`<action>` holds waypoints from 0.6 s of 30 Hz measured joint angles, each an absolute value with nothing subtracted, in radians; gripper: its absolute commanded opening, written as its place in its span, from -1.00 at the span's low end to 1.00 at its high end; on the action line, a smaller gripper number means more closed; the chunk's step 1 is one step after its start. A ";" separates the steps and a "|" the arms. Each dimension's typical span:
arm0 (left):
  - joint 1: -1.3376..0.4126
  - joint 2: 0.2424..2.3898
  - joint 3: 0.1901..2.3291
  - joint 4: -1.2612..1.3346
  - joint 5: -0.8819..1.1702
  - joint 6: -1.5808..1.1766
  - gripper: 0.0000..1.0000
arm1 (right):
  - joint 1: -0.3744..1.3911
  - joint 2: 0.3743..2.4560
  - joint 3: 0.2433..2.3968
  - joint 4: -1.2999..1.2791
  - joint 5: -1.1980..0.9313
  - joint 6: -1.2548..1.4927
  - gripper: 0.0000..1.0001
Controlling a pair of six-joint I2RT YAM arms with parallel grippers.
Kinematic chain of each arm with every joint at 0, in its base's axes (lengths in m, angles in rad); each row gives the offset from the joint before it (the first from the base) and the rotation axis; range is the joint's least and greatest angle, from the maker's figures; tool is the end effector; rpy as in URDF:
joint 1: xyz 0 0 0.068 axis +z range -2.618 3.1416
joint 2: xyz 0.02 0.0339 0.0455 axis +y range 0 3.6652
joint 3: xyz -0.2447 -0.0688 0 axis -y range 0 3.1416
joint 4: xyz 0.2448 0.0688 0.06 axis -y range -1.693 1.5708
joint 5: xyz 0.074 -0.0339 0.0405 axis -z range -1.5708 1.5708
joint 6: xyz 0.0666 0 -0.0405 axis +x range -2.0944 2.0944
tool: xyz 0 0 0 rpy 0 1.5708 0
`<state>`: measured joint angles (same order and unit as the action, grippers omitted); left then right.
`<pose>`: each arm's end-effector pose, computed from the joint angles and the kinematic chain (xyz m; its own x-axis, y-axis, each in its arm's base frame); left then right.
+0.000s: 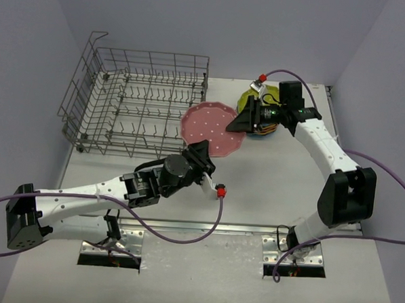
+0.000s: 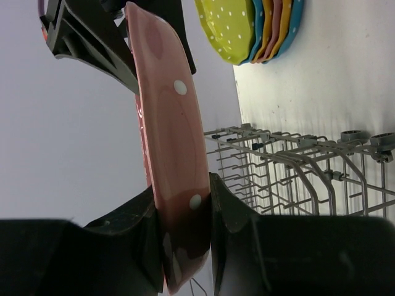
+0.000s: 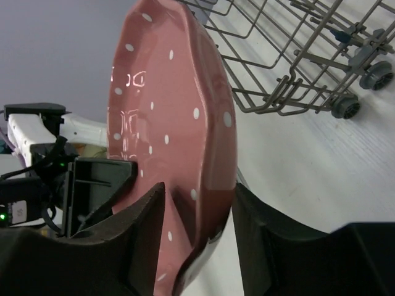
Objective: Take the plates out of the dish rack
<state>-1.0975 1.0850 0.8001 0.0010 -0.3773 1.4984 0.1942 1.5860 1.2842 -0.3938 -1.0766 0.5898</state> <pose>0.1531 -0.2452 0.2806 0.6553 0.7546 0.0335 0.1755 -0.1952 0.9649 0.3383 0.1263 0.2750 -0.9423 0.0835 -0.3242 -0.2774 0.3472 0.8958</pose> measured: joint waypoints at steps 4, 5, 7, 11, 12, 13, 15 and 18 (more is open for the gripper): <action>-1.106 1.104 0.801 0.022 -0.401 1.503 -0.06 | 0.187 1.589 1.276 -0.399 -1.088 0.638 -1.00; -1.111 1.106 0.801 0.028 -0.406 1.504 0.30 | 0.181 1.590 1.271 -0.406 -1.099 0.652 -1.00; -1.113 1.114 0.801 0.039 -0.422 1.481 0.91 | 0.179 1.590 1.268 -0.405 -1.096 0.648 -1.00; -1.105 1.118 0.809 0.079 -0.479 1.426 1.00 | 0.140 1.595 1.271 -0.408 -1.079 0.627 -1.00; -1.095 1.118 0.820 0.076 -0.491 1.395 1.00 | 0.116 1.602 1.283 -0.418 -1.076 0.627 -1.00; -1.082 1.118 0.834 0.069 -0.504 1.367 1.00 | 0.088 1.610 1.298 -0.422 -1.065 0.626 -1.00; -1.044 1.121 0.880 0.053 -0.530 1.304 1.00 | 0.027 1.626 1.332 -0.424 -1.011 0.611 -1.00; -0.956 1.141 0.999 0.029 -0.559 1.183 1.00 | -0.078 1.661 1.396 -0.424 -0.875 0.578 -1.00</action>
<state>-0.9557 1.1407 0.9987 0.0286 -0.5595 1.1832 -0.0783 1.6613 1.3960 -0.4244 -0.8754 0.5784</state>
